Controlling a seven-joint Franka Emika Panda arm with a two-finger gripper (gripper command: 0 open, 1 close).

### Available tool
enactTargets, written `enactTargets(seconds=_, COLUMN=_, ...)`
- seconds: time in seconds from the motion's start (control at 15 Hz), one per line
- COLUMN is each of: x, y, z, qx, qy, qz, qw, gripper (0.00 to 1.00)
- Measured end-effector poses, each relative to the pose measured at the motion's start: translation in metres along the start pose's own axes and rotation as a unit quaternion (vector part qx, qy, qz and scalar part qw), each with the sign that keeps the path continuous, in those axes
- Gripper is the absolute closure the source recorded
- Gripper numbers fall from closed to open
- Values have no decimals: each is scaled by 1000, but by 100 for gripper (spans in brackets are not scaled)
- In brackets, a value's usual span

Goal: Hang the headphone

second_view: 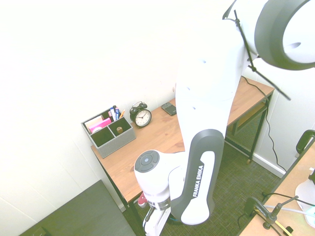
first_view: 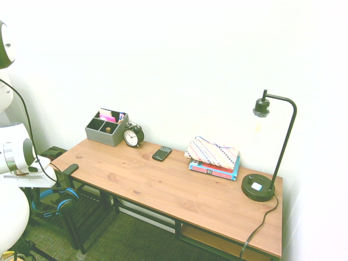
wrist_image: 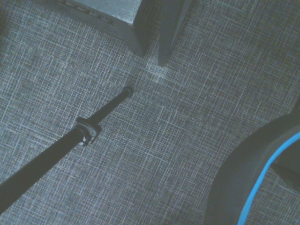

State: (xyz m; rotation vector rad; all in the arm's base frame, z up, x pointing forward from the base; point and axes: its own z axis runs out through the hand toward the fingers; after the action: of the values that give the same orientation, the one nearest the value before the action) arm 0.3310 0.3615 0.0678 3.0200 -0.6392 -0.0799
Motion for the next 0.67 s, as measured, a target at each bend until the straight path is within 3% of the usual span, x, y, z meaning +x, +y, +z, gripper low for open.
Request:
enactTargets(seconds=0.13, x=6, y=-7, z=12, qx=-3, qy=2, qz=-2, qw=1000, gripper=100)
enactTargets(seconds=0.2, x=9, y=-10, z=15, qx=-4, qy=2, qz=0, qw=1000, gripper=0)
enactTargets(seconds=0.67, x=24, y=-15, z=14, qx=-12, qy=1, qz=9, qw=1000, gripper=0)
